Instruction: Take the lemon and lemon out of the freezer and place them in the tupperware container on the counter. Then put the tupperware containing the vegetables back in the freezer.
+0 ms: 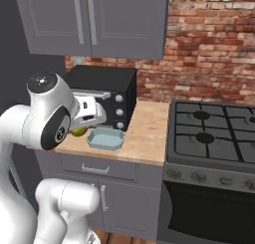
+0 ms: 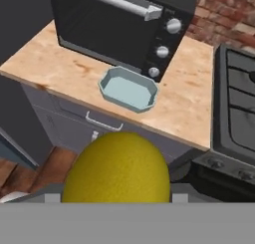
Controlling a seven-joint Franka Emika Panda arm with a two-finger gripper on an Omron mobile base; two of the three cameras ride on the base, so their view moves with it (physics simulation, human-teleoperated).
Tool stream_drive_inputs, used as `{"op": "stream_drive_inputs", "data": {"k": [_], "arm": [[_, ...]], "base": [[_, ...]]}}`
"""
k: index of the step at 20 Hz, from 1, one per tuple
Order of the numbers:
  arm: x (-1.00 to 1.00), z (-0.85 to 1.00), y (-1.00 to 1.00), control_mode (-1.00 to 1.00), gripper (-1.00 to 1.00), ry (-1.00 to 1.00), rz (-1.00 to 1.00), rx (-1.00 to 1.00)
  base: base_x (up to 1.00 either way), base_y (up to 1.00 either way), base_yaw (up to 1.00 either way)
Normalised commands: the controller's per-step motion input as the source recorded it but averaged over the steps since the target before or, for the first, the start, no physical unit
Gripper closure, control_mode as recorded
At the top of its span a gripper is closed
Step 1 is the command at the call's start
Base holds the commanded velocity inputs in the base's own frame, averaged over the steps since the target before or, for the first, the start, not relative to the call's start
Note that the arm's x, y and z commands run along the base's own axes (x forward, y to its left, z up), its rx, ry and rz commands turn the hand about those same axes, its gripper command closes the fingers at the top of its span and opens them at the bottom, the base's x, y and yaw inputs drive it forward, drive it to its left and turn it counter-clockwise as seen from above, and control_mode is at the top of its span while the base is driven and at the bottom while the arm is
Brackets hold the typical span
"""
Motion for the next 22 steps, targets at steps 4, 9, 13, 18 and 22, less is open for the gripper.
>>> {"op": "stream_drive_inputs", "data": {"k": [4, 9, 13, 18, 22], "arm": [[0.77, -0.35, 0.02, -1.0, 1.0, 0.16, 0.07, 0.0], [0.67, -0.33, 0.05, -1.0, 1.0, 0.14, 0.0, 0.0], [0.49, -0.53, 0.06, -1.0, 1.0, 0.02, 0.0, 0.0], [0.52, -0.62, 0.12, -1.0, 1.0, 0.0, 0.0, 0.0], [0.53, -0.46, 0.11, -1.0, 1.0, 0.02, 0.0, 0.0]], "base": [[0.0, 0.0, 0.0], [0.0, 0.0, 0.0], [0.0, 0.0, 0.0], [0.0, 0.0, 0.0], [0.0, 0.0, 0.0]]}}
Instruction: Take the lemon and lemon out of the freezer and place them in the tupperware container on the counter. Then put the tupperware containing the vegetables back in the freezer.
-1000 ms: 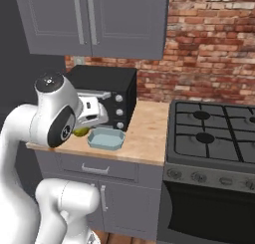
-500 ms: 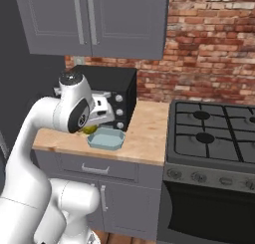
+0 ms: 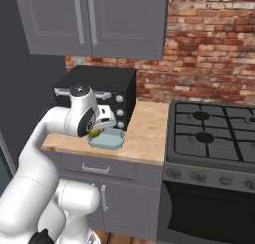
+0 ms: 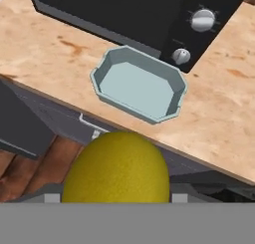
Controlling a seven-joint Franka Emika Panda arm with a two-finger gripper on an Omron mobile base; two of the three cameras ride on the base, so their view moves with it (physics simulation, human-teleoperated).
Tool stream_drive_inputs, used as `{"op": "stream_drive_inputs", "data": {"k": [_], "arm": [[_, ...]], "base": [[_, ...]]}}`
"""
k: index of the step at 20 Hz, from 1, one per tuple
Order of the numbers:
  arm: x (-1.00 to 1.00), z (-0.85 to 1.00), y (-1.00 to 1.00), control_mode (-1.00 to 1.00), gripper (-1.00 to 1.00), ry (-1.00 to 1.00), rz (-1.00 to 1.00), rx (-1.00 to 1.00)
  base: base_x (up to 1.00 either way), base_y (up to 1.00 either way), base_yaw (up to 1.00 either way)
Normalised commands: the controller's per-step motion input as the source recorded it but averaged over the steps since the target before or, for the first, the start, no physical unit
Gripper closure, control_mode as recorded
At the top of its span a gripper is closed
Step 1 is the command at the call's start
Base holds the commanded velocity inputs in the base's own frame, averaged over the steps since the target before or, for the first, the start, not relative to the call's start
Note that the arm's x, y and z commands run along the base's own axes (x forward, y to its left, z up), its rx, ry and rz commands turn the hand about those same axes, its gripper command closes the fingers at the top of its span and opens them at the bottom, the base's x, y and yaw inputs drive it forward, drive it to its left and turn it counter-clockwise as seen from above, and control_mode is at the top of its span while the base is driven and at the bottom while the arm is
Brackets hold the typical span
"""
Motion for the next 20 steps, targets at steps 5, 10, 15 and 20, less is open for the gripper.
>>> {"op": "stream_drive_inputs", "data": {"k": [5, 10, 15, 20], "arm": [[0.52, -0.28, 0.05, -1.0, 1.0, 0.07, 0.0, 0.0], [0.42, -0.27, 0.0, -1.0, 1.0, 0.08, 0.0, 0.0], [0.36, -0.35, 0.0, -1.0, 1.0, 0.02, 0.0, 0.0], [0.37, -0.39, 0.02, -1.0, 1.0, 0.0, 0.0, 0.0]], "base": [[0.0, 0.0, 0.0], [0.0, 0.0, 0.0], [0.0, 0.0, 0.0], [0.0, 0.0, 0.0]]}}
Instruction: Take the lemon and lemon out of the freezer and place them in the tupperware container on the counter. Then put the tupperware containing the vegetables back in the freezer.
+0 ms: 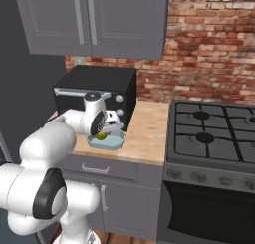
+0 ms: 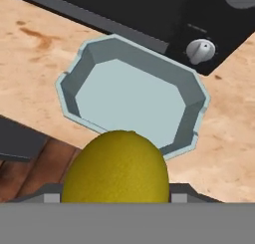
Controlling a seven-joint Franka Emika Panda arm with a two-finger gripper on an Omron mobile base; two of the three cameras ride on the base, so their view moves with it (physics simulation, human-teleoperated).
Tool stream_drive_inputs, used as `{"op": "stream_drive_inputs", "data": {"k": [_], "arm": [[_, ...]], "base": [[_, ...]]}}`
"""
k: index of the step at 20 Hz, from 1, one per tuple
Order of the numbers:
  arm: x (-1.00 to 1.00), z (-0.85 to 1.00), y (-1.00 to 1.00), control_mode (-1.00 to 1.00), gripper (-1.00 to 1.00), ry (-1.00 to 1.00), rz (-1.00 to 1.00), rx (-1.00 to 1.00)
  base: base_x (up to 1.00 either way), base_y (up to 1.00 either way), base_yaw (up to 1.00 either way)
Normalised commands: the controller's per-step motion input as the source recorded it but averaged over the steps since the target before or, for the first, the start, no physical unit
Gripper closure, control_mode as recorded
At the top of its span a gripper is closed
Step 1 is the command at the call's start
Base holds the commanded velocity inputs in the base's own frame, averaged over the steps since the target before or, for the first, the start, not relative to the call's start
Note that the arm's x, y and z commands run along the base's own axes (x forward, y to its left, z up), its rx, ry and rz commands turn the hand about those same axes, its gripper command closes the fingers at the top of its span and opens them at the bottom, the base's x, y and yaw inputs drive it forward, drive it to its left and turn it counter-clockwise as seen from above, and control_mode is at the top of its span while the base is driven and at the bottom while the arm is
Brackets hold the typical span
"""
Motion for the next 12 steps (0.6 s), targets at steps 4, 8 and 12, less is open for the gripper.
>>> {"op": "stream_drive_inputs", "data": {"k": [4, 8, 12], "arm": [[0.29, -0.34, 0.0, -1.0, 1.0, 0.0, 0.0, 0.0], [0.29, -0.36, 0.0, -1.0, 1.0, 0.0, 0.0, 0.0], [0.27, -0.28, 0.0, -1.0, 1.0, 0.0, 0.0, 0.0]], "base": [[0.0, 0.0, 0.0], [0.0, 0.0, 0.0], [0.0, 0.0, 0.0]]}}
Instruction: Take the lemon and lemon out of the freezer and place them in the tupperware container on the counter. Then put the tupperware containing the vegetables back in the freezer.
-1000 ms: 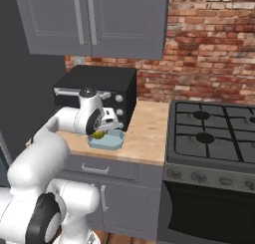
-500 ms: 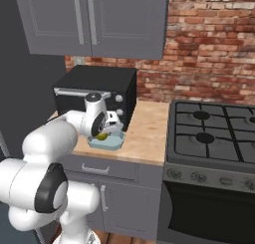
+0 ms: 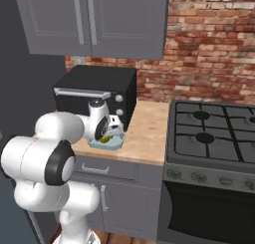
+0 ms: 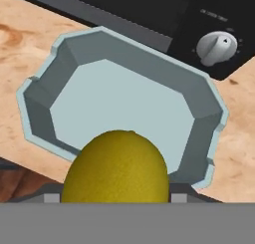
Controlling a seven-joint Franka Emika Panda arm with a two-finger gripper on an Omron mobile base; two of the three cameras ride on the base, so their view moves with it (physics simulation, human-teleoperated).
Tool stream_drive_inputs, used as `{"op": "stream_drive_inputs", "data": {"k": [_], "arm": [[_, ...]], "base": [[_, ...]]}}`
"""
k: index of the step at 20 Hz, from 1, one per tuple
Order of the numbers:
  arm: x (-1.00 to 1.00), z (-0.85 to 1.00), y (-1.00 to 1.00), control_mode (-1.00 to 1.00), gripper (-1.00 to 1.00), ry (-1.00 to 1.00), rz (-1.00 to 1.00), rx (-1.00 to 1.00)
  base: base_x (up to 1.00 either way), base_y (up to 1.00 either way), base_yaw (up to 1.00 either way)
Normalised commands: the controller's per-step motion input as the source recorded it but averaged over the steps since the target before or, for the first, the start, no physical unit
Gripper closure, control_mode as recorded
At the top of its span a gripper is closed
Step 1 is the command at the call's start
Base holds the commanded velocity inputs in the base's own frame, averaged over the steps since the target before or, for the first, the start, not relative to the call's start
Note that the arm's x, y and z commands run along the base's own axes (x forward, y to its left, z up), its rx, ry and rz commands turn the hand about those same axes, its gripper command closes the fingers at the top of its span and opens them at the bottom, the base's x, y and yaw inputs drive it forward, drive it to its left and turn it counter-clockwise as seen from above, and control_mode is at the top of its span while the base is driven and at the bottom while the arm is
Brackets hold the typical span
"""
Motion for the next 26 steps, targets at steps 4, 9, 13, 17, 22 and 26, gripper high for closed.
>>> {"op": "stream_drive_inputs", "data": {"k": [4, 9, 13, 17, 22, 26], "arm": [[0.28, -0.25, 0.0, -1.0, 1.0, 0.0, 0.0, 0.0], [0.18, -0.18, 0.0, -1.0, -1.0, 0.0, 0.0, 0.0], [0.0, 0.0, 0.0, -1.0, -1.0, 0.0, 0.0, 0.0], [0.0, 0.0, 0.0, -1.0, -1.0, 0.0, 0.0, 0.0], [0.0, 0.0, 0.04, -1.0, -1.0, 0.0, 0.0, 0.01], [-0.06, 0.51, 0.0, -1.0, -1.0, 0.0, 0.0, 0.1]], "base": [[0.0, 0.0, 0.0], [0.0, 0.0, 0.0], [0.0, 0.0, 0.0], [0.0, 0.0, 0.0], [0.0, 0.0, 0.0], [0.0, 0.0, 0.0]]}}
